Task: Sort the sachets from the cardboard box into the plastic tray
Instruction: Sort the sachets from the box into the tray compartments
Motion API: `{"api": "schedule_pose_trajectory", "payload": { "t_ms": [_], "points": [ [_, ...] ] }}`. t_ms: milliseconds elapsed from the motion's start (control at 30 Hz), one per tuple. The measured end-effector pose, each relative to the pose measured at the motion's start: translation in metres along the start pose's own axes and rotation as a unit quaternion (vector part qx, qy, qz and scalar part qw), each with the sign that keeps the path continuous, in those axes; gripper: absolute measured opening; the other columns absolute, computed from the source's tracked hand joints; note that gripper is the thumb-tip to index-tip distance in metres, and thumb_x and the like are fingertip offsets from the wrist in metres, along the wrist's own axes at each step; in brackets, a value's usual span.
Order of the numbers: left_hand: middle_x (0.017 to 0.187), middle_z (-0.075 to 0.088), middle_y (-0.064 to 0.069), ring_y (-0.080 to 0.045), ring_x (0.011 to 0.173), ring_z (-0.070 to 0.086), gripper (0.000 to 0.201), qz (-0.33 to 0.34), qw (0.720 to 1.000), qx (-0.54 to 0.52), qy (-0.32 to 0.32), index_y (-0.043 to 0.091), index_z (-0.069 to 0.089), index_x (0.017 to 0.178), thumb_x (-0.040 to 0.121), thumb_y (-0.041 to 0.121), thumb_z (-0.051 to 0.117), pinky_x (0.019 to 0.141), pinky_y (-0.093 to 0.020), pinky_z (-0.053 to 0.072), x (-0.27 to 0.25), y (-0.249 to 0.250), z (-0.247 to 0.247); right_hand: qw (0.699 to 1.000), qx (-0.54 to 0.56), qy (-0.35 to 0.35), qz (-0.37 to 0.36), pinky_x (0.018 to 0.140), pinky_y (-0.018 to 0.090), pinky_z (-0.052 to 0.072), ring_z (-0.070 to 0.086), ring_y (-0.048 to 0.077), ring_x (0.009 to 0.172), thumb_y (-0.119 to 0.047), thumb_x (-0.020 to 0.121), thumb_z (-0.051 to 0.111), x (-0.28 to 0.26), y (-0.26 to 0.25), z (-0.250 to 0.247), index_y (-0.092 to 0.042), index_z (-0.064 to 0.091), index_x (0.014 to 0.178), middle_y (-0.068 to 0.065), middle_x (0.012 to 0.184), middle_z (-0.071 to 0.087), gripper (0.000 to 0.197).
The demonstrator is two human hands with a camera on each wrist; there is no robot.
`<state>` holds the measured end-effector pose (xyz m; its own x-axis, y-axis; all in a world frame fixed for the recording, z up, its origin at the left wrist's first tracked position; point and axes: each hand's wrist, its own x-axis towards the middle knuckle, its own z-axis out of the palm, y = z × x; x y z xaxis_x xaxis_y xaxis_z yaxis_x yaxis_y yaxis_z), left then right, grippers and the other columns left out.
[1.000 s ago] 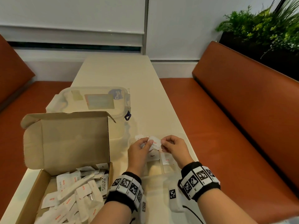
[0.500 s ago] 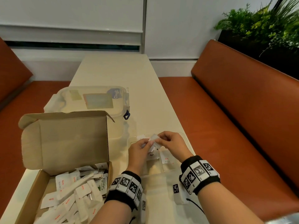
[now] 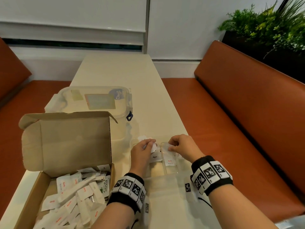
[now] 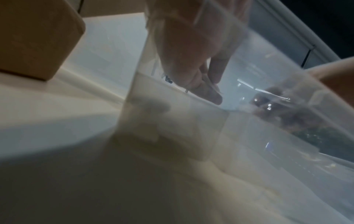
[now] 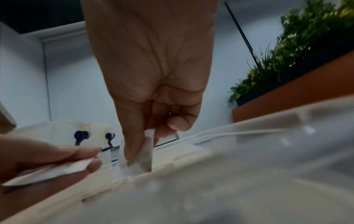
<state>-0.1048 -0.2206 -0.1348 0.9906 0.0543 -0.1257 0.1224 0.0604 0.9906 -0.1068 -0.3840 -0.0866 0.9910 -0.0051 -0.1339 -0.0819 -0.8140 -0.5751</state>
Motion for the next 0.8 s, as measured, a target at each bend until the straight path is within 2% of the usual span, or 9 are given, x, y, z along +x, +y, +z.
{"api": "schedule_pose_trajectory", "payload": {
  "t_ms": [133,200,333,433,533,667,733,800],
  "points": [
    [0.103,0.068,0.005,-0.015,0.108,0.06,0.027,0.004,1.0,0.007,-0.005,0.022,0.072,0.091,0.093,0.004,0.051,0.099,-0.044,0.048,0.0,-0.001,-0.001,0.997,-0.067,-0.045,0.021,0.074,0.023,0.051,0.059,0.01,0.076,-0.02,0.078,0.076,-0.001,0.007,0.001,-0.014,0.071,0.085,-0.004,0.082,0.066,0.011],
    [0.107,0.068,0.004,-0.014,0.111,0.059,0.029,0.005,1.0,0.007,-0.006,0.023,0.072,0.091,0.093,0.003,0.05,0.1,-0.044,0.047,0.0,-0.002,-0.001,0.994,-0.067,-0.076,0.03,0.078,0.025,0.053,0.061,0.011,0.079,-0.022,0.076,0.078,-0.002,0.008,0.007,-0.015,0.072,0.085,-0.003,0.085,0.069,0.013],
    [0.107,0.067,0.002,-0.016,0.112,0.058,0.03,0.009,1.0,0.009,-0.012,0.02,0.072,0.094,0.094,0.002,0.049,0.1,-0.044,0.047,0.002,-0.003,-0.001,0.994,-0.072,-0.084,0.024,0.062,0.012,0.041,0.057,0.005,0.071,-0.021,0.074,0.08,-0.002,0.01,0.017,-0.016,0.074,0.085,-0.006,0.082,0.067,0.014],
    [0.108,0.067,0.003,-0.014,0.112,0.058,0.031,0.009,1.0,0.01,-0.018,0.021,0.072,0.094,0.094,0.002,0.048,0.1,-0.043,0.047,0.002,-0.003,0.0,0.993,-0.086,-0.084,0.007,0.054,0.009,0.032,0.051,-0.001,0.063,-0.02,0.074,0.079,-0.001,0.011,0.019,-0.015,0.075,0.086,-0.012,0.073,0.06,0.013],
    [0.106,0.066,0.007,-0.011,0.11,0.058,0.033,0.008,1.0,0.012,-0.022,0.024,0.072,0.093,0.093,0.002,0.047,0.099,-0.042,0.048,0.001,-0.004,-0.001,0.988,-0.12,-0.092,-0.018,0.056,0.012,0.033,0.05,0.003,0.066,-0.019,0.076,0.076,-0.002,0.009,0.019,-0.017,0.071,0.086,-0.012,0.072,0.053,0.011],
    [0.106,0.066,0.007,-0.01,0.109,0.058,0.033,0.009,1.0,0.012,-0.024,0.025,0.072,0.092,0.093,0.002,0.047,0.099,-0.043,0.048,0.002,-0.004,-0.001,0.991,-0.111,-0.07,-0.035,0.069,0.024,0.047,0.055,0.015,0.074,-0.011,0.076,0.074,-0.007,0.01,0.021,-0.019,0.054,0.074,-0.002,0.08,0.06,0.021],
    [0.107,0.066,0.007,-0.009,0.11,0.058,0.034,0.01,0.999,0.013,-0.028,0.025,0.071,0.092,0.093,0.002,0.047,0.099,-0.043,0.048,0.002,-0.005,-0.001,0.99,-0.119,-0.069,-0.037,0.073,0.023,0.049,0.057,0.014,0.076,-0.008,0.078,0.07,-0.01,0.011,0.024,-0.019,0.056,0.072,-0.002,0.08,0.062,0.019],
    [0.107,0.066,0.008,-0.006,0.106,0.058,0.034,0.011,0.999,0.014,-0.034,0.027,0.071,0.093,0.093,0.002,0.047,0.097,-0.043,0.05,0.001,-0.005,-0.002,0.99,-0.121,-0.057,-0.037,0.072,0.021,0.047,0.057,0.013,0.076,-0.007,0.078,0.068,-0.011,0.011,0.026,-0.019,0.056,0.07,-0.003,0.079,0.062,0.019]
  ]
}}
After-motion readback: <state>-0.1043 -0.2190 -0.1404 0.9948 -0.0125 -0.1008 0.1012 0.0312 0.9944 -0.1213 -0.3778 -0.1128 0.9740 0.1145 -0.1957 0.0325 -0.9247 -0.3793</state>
